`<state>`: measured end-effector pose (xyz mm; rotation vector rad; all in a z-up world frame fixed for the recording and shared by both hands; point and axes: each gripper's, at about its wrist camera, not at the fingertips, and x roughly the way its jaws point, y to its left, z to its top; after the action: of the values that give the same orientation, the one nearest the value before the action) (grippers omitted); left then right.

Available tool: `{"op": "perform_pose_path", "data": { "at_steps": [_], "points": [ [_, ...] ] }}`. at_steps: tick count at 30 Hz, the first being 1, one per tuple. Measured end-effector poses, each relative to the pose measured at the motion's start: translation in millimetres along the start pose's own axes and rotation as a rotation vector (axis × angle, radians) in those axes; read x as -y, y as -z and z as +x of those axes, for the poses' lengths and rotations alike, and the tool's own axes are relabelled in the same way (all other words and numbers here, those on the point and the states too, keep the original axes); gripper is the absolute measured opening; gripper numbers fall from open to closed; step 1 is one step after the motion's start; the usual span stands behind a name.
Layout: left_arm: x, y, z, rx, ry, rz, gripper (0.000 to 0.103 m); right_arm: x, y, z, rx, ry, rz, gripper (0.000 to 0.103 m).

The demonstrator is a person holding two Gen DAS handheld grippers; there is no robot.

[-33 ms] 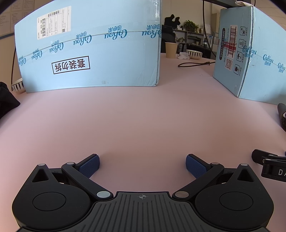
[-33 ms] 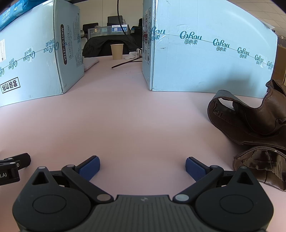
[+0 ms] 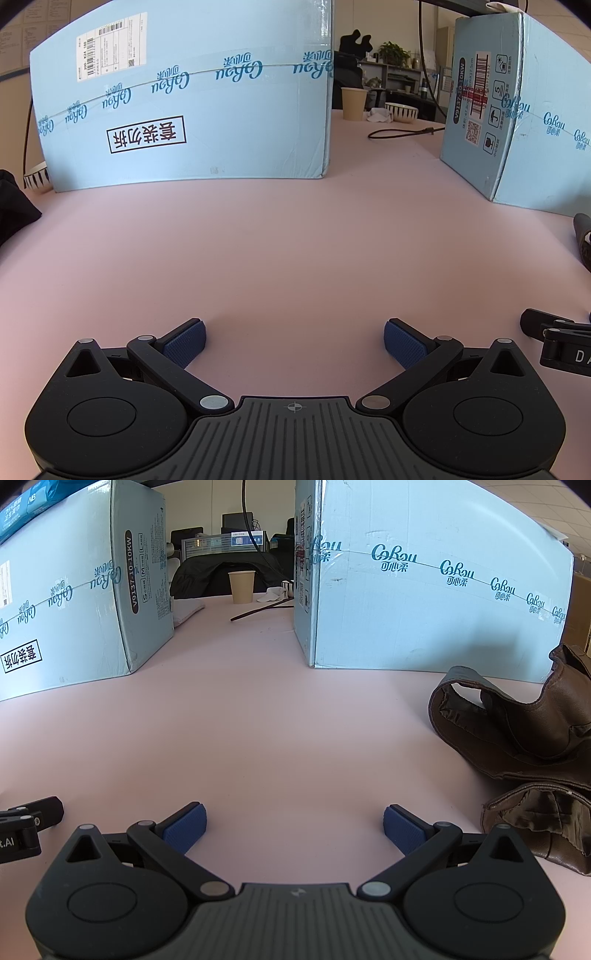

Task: Fold clothes

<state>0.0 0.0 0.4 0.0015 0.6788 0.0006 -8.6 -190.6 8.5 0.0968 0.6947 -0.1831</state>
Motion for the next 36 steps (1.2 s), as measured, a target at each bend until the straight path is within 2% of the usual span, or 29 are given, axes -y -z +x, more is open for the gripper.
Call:
{"op": "perform_pose_path", "data": {
  "at_steps": [36],
  "points": [
    [-0.3,1.2,-2.2,0.001,-0.008,0.012,0.103,-2.4,0.8,0.1,0.003,0.006,-0.009,0.103]
  ]
}}
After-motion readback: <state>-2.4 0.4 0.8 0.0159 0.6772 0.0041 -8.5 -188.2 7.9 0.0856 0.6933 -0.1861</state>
